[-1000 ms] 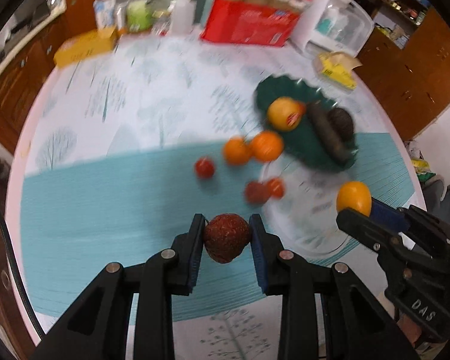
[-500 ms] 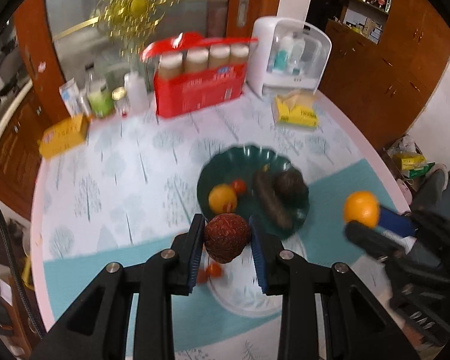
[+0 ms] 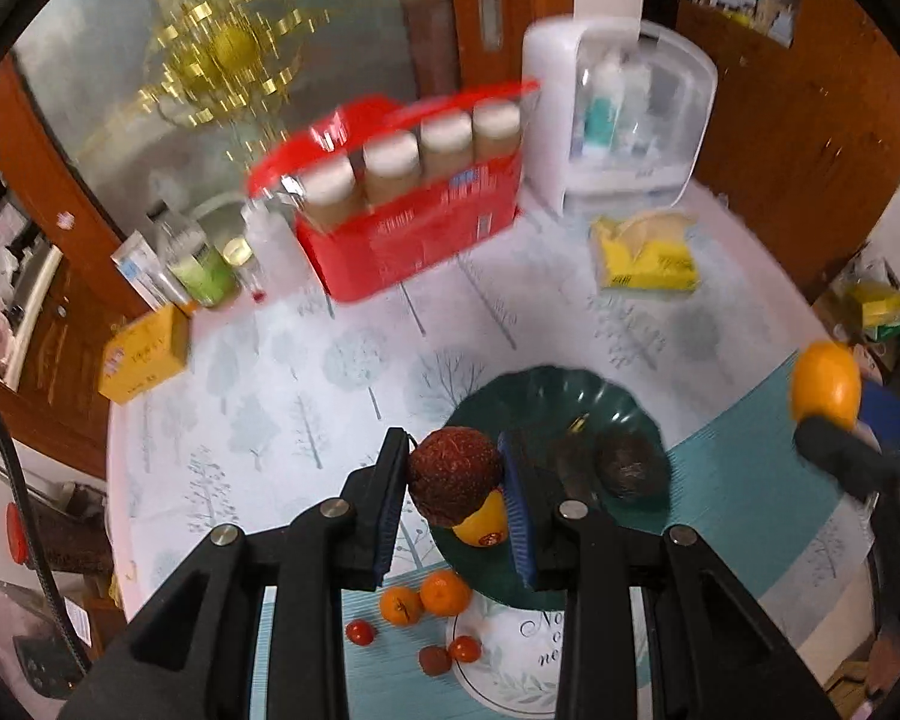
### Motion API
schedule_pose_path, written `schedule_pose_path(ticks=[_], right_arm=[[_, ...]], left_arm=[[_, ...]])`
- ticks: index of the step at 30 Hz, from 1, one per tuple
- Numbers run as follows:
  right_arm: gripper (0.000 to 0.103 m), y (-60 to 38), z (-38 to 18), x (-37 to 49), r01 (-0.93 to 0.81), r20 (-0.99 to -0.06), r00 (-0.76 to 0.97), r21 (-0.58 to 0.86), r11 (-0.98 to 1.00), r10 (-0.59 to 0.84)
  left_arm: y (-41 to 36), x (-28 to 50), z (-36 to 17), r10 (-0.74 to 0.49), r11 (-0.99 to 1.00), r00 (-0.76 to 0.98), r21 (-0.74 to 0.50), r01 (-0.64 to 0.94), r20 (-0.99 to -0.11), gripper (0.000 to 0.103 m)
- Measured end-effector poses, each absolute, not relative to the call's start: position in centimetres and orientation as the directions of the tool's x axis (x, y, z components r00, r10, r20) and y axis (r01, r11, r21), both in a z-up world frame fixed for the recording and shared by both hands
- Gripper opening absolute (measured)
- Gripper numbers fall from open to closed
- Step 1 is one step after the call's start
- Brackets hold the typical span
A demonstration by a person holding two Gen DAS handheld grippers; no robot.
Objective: Organize fruits
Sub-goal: 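Carry the lychee and yellow citrus with both tools over the green plate, then open the left tool to drop the lychee while the right tool releases the citrus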
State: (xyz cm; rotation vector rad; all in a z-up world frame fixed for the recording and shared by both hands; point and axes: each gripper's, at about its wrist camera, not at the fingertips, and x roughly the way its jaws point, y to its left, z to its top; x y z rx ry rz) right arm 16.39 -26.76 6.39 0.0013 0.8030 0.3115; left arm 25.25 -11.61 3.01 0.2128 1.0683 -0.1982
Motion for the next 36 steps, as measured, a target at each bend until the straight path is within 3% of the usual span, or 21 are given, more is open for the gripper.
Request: schedule_pose_path(ticks=[13, 25, 29, 33, 36], right_arm=[[0.030, -23.3, -9.5, 20.3, -0.255, -0.857, 0.376, 0.270, 0.928, 0.353], [0.030, -22.9, -14.7, 21.0, -0.189, -0.888, 0.299, 0.303, 0.934, 0.349], [0.031, -22.6, -15.2, 21.2, -0.190, -0.888, 0.291, 0.309, 0.932, 0.354], [0.034, -21.6, -14.9, 20.8, -0.219, -0.901, 0.298, 0.257, 0.941, 0.315], [0.041, -21.4, -14.5, 20.5, -0.223, -0.896, 0.305, 0.263, 0.939, 0.323]], left_arm=[[-12.1, 31.7, -12.3, -0.064, 0.956, 0.250, 0.012, 0.292, -0.966, 0.029], [-12.6, 33.0, -18.9, -0.043, 0.945, 0.161, 0.012, 0.326, -0.986, 0.030], [-12.5, 33.1, -18.9, -0.035, 0.942, 0.176, 0.027, 0.335, -0.984, 0.036], [-12.8, 32.8, -18.4, -0.036, 0.939, 0.201, 0.036, 0.342, -0.979, 0.057], [-13.0, 32.4, -17.7, -0.041, 0.933, 0.222, 0.042, 0.356, -0.974, 0.058]])
